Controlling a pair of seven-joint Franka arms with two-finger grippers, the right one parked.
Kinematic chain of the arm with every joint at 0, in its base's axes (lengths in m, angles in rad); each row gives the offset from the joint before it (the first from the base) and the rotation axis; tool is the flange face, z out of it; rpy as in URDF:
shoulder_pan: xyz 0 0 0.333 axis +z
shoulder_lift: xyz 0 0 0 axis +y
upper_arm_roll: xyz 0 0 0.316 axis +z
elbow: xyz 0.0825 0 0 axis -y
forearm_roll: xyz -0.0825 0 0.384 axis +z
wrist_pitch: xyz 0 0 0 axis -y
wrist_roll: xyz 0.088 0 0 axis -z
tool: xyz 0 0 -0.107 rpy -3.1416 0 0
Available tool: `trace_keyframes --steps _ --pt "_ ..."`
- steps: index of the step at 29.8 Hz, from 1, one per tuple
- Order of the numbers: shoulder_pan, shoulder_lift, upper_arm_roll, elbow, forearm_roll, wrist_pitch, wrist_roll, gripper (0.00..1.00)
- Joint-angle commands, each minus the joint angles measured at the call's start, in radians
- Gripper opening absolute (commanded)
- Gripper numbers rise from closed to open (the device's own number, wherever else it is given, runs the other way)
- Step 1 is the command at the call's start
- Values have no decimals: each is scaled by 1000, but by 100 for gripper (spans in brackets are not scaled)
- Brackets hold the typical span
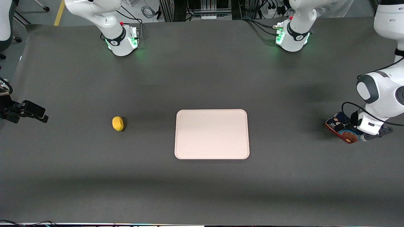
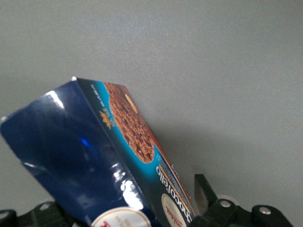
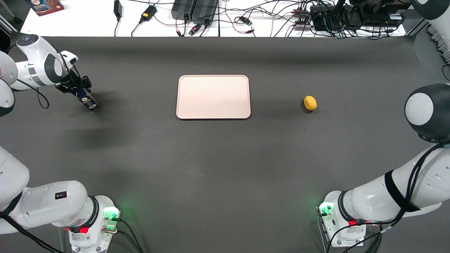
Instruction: Place cookie box on tray
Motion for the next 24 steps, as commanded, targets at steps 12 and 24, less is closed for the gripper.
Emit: trace_keyframes --steps 12,24 --pt "-6 10 4 68 0 -31 37 0" --pt "-34 -46 -19 349 1 -430 47 0"
